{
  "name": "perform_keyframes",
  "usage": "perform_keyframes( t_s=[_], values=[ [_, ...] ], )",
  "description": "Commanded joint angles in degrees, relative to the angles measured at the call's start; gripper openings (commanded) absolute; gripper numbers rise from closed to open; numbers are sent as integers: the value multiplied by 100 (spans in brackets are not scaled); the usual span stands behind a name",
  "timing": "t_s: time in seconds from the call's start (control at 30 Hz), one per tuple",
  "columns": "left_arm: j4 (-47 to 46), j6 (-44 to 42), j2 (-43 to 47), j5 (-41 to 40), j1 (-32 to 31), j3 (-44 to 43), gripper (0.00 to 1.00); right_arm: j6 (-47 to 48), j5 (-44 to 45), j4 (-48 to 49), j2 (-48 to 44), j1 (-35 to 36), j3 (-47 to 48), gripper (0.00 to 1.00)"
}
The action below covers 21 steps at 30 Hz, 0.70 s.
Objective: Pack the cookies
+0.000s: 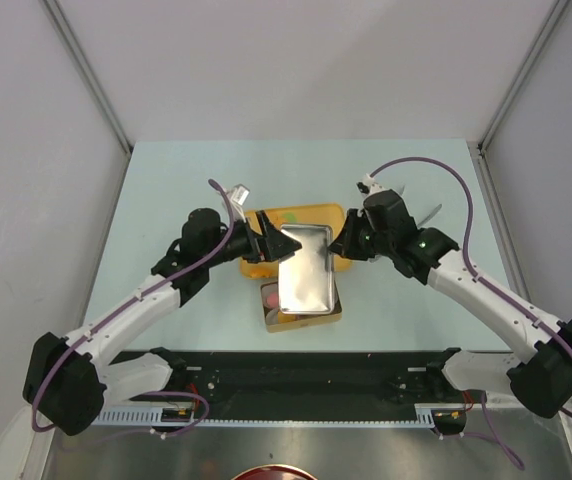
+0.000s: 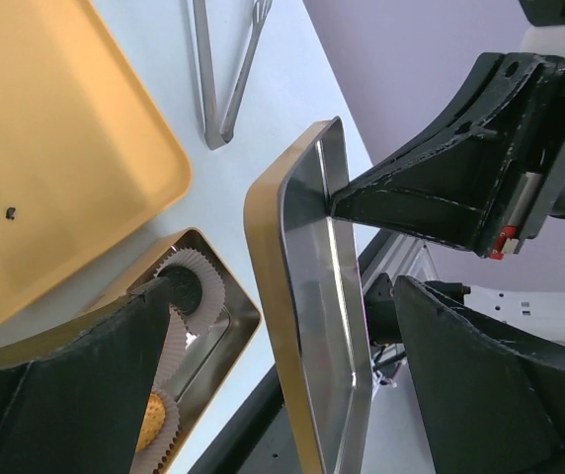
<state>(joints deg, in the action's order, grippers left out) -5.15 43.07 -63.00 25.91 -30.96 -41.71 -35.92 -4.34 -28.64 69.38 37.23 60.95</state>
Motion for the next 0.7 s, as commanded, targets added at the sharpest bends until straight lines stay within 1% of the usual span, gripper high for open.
perform_keyframes(
  t_s=[0.0, 0.03, 0.13, 0.17, 0.23, 0.27, 0.3, 0.33, 0.4, 0.43, 0.6, 0.63, 0.67],
  values=[
    [-390, 8, -10, 159, -68, -171, 98, 68, 82, 254, 101, 213, 444, 0],
    [-443, 17, -10, 177, -68, -153, 96, 76, 74, 245, 110, 240, 514, 0],
    [-610, 79, -45, 335, -77, -100, 83, 68, 74, 271, 163, 380, 602, 0],
    [-654, 105, -54, 353, -86, -83, 76, 76, 65, 280, 172, 407, 620, 0],
    [-794, 158, -89, 475, -94, -30, 68, 85, 47, 263, 216, 460, 655, 0],
    [-838, 193, -89, 511, -103, -12, 60, 94, 12, 271, 225, 469, 681, 0],
    [-917, 210, -107, 555, -112, 14, 57, 103, 12, 272, 225, 486, 690, 0],
    [-953, 228, -116, 599, -121, 32, 51, 103, 3, 280, 242, 504, 699, 0],
    [-1023, 246, -124, 634, -138, 58, 46, 94, -6, 280, 233, 513, 699, 0],
    [-1041, 255, -133, 669, -147, 67, 40, 85, -23, 289, 216, 504, 699, 0],
    [-1120, 263, -116, 731, -191, 120, 24, 68, -41, 298, 233, 522, 690, 0],
    [-1120, 255, -107, 740, -191, 120, 17, 76, -41, 307, 225, 522, 690, 0],
    [-1120, 255, -98, 757, -191, 128, 13, 77, -58, 307, 216, 530, 682, 0]
  ],
)
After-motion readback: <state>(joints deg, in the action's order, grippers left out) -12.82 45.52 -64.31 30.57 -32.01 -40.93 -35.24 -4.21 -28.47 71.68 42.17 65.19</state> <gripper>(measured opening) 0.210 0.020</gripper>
